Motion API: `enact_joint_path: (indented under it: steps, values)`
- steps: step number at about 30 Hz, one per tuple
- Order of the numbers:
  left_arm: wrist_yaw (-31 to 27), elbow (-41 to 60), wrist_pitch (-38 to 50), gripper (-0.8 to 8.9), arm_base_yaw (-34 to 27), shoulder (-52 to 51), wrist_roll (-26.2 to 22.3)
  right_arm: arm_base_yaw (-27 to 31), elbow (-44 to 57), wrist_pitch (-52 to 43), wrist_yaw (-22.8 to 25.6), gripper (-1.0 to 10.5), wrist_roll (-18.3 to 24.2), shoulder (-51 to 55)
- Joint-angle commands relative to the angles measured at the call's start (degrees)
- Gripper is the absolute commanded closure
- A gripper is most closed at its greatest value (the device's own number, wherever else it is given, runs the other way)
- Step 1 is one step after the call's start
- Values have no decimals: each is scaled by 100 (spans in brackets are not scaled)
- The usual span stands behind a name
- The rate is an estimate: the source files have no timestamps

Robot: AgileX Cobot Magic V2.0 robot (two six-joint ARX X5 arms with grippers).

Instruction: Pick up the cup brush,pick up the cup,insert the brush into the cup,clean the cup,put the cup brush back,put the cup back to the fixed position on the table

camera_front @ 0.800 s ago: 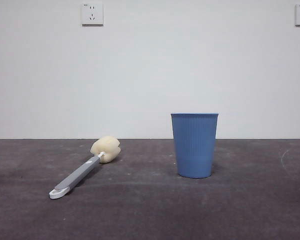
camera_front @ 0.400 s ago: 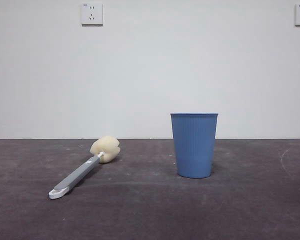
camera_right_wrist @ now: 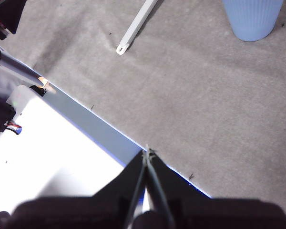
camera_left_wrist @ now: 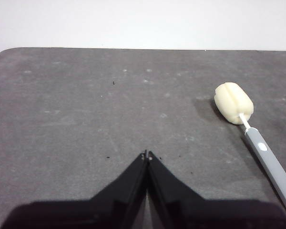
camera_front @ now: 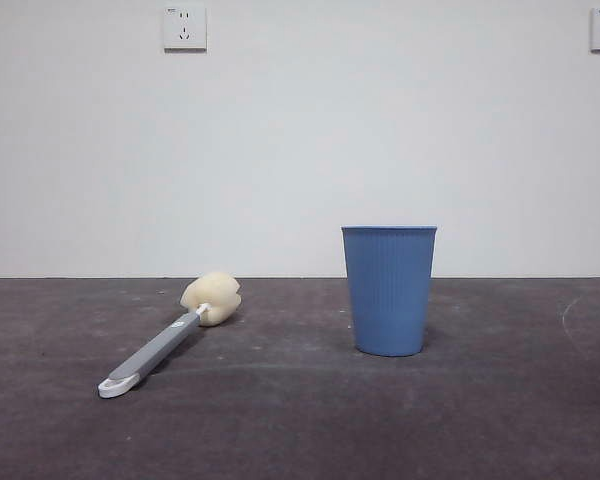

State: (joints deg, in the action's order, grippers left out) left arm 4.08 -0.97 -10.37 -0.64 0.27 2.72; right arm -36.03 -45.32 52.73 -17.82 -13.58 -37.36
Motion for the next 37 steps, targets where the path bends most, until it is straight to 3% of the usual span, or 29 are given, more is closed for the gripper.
enact_joint_path:
  steps: [1, 15, 22, 29, 37]
  values:
    - [44, 81, 26, 817, -20, -9, 70, -13, -20, -13, 15, 946, -24, 0]
    - [44, 81, 26, 817, -20, -9, 72, -9, -20, -11, 17, 946, 15, 20]
    - [44, 81, 26, 817, -20, -9, 70, 306, -15, -894, 890, 946, 1075, 643]
    - [44, 81, 26, 817, -20, -9, 72, 918, 140, -1937, 920, 946, 1982, 1384]
    - [44, 81, 26, 817, -20, -9, 72, 1663, 1176, -3110, 918, 946, 2319, 2293]
